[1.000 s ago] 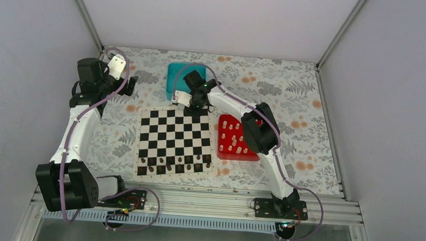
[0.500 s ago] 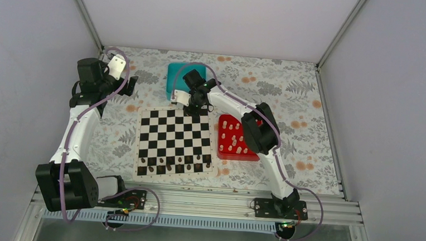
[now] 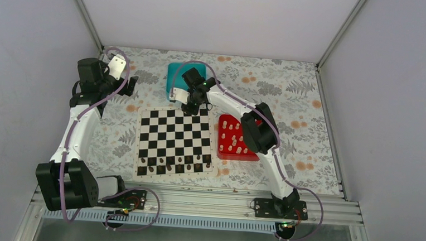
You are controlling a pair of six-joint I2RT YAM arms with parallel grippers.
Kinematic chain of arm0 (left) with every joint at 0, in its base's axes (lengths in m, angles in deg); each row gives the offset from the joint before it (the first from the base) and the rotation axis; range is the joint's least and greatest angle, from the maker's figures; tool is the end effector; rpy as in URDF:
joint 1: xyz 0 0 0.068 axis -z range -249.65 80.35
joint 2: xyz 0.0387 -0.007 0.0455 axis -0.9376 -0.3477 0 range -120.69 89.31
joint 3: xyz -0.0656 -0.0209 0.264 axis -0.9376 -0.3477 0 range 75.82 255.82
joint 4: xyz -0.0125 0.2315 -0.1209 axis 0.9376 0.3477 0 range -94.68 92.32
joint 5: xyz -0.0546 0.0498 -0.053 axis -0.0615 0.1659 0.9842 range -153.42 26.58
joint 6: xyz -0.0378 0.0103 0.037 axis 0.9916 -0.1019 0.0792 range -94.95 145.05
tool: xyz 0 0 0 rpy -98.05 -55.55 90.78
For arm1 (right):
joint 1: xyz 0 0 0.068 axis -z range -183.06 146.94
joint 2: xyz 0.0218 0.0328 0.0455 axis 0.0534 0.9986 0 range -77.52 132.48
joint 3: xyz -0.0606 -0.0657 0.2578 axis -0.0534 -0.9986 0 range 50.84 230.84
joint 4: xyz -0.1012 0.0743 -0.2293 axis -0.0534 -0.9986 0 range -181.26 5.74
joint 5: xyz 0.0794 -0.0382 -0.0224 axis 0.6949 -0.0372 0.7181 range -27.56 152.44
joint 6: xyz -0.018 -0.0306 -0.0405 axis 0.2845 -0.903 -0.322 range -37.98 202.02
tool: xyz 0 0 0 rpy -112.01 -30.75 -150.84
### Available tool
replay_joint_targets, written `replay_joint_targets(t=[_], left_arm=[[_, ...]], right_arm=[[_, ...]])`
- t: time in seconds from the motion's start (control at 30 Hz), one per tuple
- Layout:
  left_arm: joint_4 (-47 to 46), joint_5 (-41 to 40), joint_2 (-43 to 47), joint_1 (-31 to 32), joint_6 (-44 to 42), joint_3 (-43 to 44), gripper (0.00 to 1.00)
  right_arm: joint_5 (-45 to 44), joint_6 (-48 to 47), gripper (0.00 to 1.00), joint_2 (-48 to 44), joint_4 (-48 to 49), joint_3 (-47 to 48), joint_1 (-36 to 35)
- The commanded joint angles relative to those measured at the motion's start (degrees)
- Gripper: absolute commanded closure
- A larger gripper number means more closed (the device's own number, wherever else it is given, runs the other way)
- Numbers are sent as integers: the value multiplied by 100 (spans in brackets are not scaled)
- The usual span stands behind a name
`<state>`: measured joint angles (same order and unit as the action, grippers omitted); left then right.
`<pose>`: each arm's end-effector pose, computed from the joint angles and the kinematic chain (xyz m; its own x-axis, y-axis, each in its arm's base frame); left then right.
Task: Set up the chess pieces on the board
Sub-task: Place the chess piece on the chessboard, then pick up the chess piece from the storage box.
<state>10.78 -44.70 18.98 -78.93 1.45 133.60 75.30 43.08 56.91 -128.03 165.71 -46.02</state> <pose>0.2767 0.0335 0.3170 -0.3738 0.3232 -0.8694 0.3019 0.9287 0.2154 0.3639 0.3496 0.1794 -0.0451 -0.8793 -0.4742 -0.9847 0.1192 -0.1273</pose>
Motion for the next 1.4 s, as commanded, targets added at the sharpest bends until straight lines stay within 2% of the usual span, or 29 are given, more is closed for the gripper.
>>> replay_joint_targets(t=[0.0,0.57,0.83,0.93,1.1,1.23,1.37], left_arm=[[-22,106,-47,-39,-83,-30,0],[-10,101,-39,-39,-66,-28,0],[3,119,-19,-38,-63,-12,0],[43,164,-21,-39,-62,0,0],[53,172,-4,-39,-66,11,0],[62,184,-7,-39,-73,43,0],[40,189,-23,-39,-99,70,0]], right_arm=[[129,-6,91,161,-8,108,51],[90,-36,88,203,174,-184,131],[73,-35,68,30,275,-326,147],[122,-30,57,-57,219,-318,157],[171,20,47,-397,142,-340,172],[78,48,42,-915,27,-329,174],[-146,-12,41,-1231,-626,-179,198]])
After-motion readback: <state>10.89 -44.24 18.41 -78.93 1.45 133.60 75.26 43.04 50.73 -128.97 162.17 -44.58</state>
